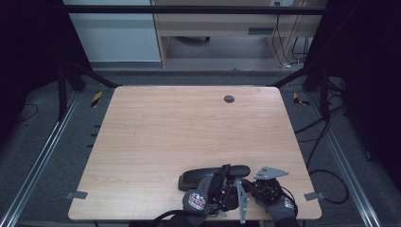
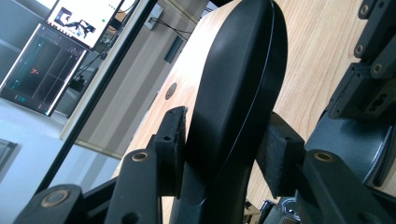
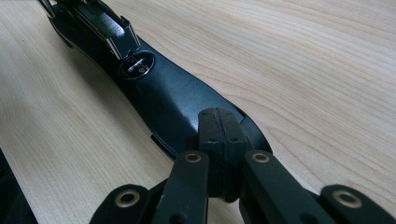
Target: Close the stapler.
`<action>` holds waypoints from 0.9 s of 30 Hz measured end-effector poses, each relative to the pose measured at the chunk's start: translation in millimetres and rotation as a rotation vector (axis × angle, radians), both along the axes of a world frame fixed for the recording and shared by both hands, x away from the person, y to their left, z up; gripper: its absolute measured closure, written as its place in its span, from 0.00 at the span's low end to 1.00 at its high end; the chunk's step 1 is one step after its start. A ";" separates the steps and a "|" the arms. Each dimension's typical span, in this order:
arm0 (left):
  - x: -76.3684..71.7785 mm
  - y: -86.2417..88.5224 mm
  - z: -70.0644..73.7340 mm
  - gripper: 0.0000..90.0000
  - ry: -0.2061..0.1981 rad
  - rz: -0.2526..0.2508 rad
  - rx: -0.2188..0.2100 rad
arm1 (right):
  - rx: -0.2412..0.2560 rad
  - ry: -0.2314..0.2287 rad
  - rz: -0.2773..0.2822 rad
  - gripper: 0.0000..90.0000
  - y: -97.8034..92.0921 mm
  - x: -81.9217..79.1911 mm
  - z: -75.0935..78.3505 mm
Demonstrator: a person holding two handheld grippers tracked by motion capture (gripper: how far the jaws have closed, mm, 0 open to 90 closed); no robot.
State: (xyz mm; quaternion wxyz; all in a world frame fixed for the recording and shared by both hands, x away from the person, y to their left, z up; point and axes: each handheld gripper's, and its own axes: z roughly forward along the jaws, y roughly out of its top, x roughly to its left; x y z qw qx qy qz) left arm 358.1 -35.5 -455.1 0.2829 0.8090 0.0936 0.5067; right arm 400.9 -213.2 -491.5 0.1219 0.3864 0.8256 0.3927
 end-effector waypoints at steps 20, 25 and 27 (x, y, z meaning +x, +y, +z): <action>-1.4 -4.8 -9.1 0.61 0.002 -0.013 0.040 | 0.000 -0.006 -0.016 1.00 -2.7 -0.3 1.2; -1.2 -6.4 -11.1 0.60 0.010 -0.015 0.055 | 0.012 -0.007 -0.016 1.00 -4.5 -0.9 2.7; -1.3 -6.9 -12.2 0.59 0.016 -0.015 0.057 | 0.013 -0.018 -0.015 1.00 -5.8 -0.6 2.8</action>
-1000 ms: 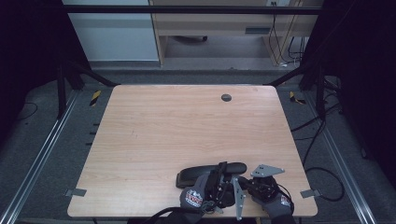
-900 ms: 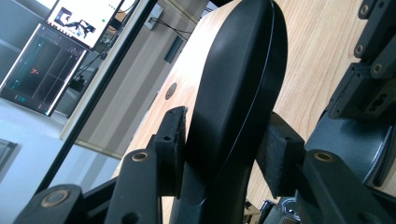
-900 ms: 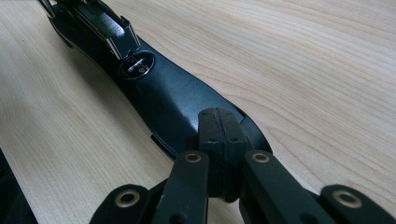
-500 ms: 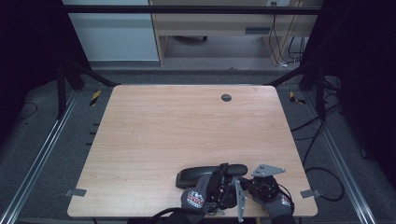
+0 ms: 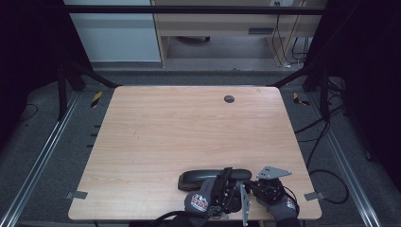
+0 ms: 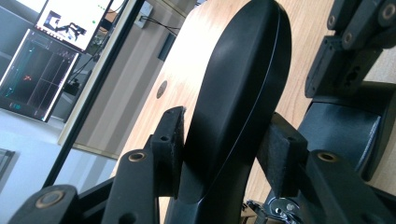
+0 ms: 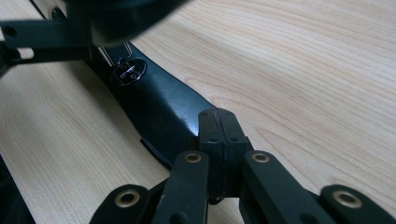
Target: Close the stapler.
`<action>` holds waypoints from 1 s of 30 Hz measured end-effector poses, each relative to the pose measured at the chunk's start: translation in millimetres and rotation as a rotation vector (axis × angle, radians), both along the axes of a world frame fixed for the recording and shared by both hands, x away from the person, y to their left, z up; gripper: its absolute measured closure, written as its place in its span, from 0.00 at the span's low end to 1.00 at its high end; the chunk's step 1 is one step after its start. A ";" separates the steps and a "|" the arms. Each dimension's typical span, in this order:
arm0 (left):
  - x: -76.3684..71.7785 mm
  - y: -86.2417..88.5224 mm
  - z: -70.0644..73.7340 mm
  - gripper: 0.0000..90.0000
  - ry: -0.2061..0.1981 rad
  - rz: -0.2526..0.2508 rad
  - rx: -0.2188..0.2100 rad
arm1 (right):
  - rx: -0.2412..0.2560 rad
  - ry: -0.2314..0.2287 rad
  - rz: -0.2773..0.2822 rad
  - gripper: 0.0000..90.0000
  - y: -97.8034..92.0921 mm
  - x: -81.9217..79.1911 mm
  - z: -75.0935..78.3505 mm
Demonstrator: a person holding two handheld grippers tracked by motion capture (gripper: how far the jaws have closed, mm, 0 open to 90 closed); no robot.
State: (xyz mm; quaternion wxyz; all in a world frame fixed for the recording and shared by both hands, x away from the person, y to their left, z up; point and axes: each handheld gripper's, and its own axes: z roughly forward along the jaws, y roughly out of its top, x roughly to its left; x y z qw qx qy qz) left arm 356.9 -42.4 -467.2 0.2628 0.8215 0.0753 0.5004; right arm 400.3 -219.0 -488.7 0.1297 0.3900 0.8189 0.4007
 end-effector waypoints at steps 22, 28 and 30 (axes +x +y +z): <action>0.5 1.8 2.8 0.48 0.048 -0.014 0.021 | 0.002 0.003 -0.023 1.00 -4.3 0.2 0.9; -4.0 7.0 11.3 0.45 0.086 -0.035 0.013 | 0.008 -0.001 -0.036 0.99 -6.6 0.3 2.1; -6.4 9.7 15.3 0.44 0.100 -0.047 0.002 | 0.011 0.000 -0.044 0.98 -7.5 0.2 2.7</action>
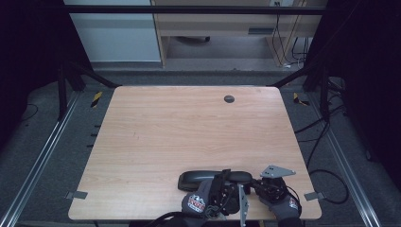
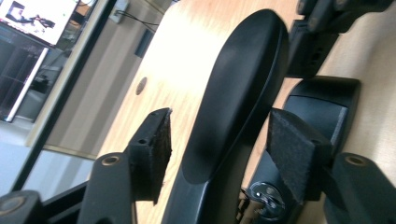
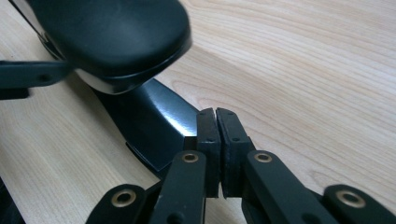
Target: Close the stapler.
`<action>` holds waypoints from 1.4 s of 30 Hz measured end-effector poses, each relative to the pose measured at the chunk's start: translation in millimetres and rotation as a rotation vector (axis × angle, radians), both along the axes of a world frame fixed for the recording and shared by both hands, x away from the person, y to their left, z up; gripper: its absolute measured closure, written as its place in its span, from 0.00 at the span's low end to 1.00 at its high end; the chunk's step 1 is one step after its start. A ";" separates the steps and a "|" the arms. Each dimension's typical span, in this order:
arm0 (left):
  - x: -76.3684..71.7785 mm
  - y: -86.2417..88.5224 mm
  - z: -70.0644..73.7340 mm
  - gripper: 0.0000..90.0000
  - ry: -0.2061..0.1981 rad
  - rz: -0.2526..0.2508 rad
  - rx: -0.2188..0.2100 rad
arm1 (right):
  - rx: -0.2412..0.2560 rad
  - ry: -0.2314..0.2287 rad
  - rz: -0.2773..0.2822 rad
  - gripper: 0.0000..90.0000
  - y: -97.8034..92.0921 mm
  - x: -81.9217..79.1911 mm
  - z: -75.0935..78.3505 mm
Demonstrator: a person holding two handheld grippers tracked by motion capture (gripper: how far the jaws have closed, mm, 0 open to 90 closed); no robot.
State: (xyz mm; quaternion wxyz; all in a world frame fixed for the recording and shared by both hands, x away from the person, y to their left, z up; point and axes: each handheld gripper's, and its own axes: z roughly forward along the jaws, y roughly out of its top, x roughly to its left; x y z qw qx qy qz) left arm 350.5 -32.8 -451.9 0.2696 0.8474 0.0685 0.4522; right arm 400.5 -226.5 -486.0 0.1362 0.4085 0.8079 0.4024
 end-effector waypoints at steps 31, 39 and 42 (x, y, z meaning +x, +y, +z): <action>19.7 90.9 50.4 0.43 0.132 0.112 -0.249 | 0.078 -0.095 -0.071 1.00 -22.4 -1.2 19.4; 29.1 129.4 52.5 0.43 0.162 0.188 -0.325 | 0.098 -0.132 -0.073 1.00 -23.3 -2.6 30.3; 32.1 143.2 50.0 0.43 0.158 0.215 -0.351 | 0.102 -0.141 -0.069 1.00 -22.5 -3.1 33.5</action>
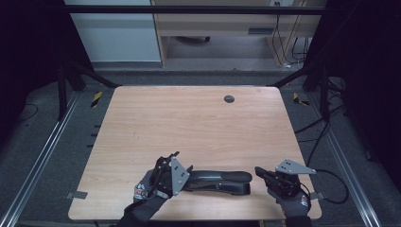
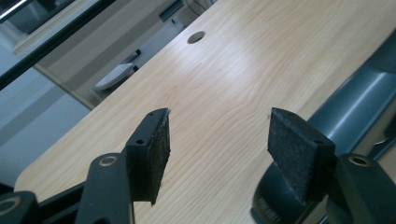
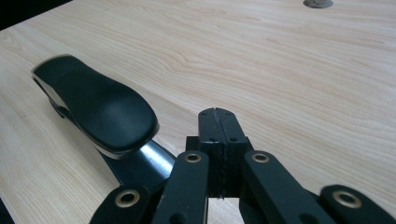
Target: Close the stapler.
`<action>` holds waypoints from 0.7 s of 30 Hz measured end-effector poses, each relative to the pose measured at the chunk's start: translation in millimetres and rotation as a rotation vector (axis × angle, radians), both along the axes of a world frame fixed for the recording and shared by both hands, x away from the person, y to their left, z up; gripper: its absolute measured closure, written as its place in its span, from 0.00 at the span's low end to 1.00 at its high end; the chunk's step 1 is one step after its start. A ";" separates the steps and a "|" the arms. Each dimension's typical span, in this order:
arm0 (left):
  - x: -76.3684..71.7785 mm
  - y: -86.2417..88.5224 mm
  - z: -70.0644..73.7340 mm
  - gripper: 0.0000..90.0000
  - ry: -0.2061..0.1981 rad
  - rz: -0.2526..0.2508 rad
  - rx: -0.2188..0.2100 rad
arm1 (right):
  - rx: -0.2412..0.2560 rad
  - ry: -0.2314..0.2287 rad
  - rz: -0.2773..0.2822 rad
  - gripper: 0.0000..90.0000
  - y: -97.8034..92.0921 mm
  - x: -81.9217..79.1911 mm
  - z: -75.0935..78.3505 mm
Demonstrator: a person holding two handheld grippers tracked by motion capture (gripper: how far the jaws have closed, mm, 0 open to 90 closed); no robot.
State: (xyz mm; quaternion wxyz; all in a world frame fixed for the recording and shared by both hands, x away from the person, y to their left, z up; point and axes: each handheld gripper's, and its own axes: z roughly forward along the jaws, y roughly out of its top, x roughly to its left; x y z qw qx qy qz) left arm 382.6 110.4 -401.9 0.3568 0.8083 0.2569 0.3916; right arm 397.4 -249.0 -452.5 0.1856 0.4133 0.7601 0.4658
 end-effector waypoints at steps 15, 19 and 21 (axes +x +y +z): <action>10.4 61.8 -26.9 0.43 0.060 0.125 -0.073 | 0.027 -0.044 0.030 1.00 7.0 -6.3 18.8; 9.9 73.9 -33.1 0.43 0.073 0.148 -0.085 | 0.035 -0.057 0.059 1.00 13.9 -8.2 22.5; 9.9 78.9 -35.9 0.43 0.078 0.162 -0.085 | 0.036 -0.062 0.072 1.00 17.3 -9.8 23.6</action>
